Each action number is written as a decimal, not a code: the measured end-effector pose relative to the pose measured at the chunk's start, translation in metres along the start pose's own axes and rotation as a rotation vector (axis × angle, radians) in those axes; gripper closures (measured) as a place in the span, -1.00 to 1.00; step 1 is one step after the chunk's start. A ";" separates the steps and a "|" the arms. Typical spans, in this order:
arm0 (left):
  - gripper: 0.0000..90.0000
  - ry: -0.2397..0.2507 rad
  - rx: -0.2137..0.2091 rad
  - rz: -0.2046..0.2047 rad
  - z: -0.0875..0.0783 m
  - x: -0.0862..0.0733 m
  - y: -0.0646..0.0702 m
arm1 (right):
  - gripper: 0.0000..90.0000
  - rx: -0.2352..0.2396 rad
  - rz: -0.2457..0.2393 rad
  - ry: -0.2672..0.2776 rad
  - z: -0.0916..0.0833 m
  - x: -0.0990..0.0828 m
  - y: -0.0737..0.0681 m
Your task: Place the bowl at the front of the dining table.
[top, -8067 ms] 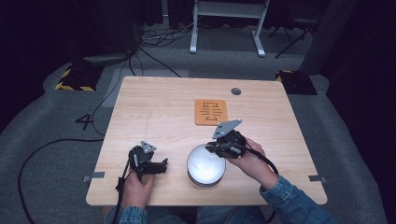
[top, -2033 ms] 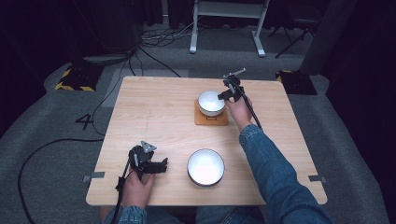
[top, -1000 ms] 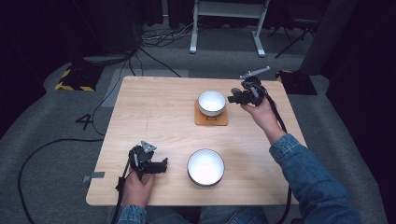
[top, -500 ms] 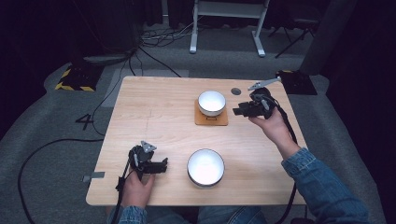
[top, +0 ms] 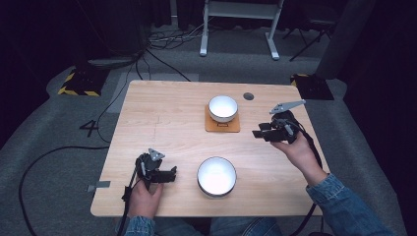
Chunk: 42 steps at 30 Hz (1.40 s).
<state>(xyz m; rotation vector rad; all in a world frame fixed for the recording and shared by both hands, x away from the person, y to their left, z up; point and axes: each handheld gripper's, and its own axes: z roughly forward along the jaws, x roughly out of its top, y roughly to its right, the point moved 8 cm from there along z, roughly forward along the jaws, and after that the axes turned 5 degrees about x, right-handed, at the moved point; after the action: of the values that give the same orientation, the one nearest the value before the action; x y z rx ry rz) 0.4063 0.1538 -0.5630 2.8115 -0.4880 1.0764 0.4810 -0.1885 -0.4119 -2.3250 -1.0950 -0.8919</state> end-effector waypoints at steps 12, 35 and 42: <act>-0.88 0.000 0.000 0.000 0.000 0.000 0.000 | 0.10 -0.004 -0.001 -0.018 -0.002 -0.037 -0.011; -0.88 0.000 0.000 0.000 0.000 0.000 0.000 | 0.00 -0.066 0.036 -0.013 0.006 -0.106 -0.030; -0.88 0.000 0.000 0.000 0.000 0.000 0.000 | -0.01 -0.072 0.049 -0.050 0.019 -0.123 -0.033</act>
<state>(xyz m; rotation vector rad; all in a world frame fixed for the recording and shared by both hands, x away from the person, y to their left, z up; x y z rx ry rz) 0.4062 0.1538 -0.5630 2.8117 -0.4880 1.0759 0.4019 -0.2217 -0.5082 -2.4342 -1.0365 -0.8731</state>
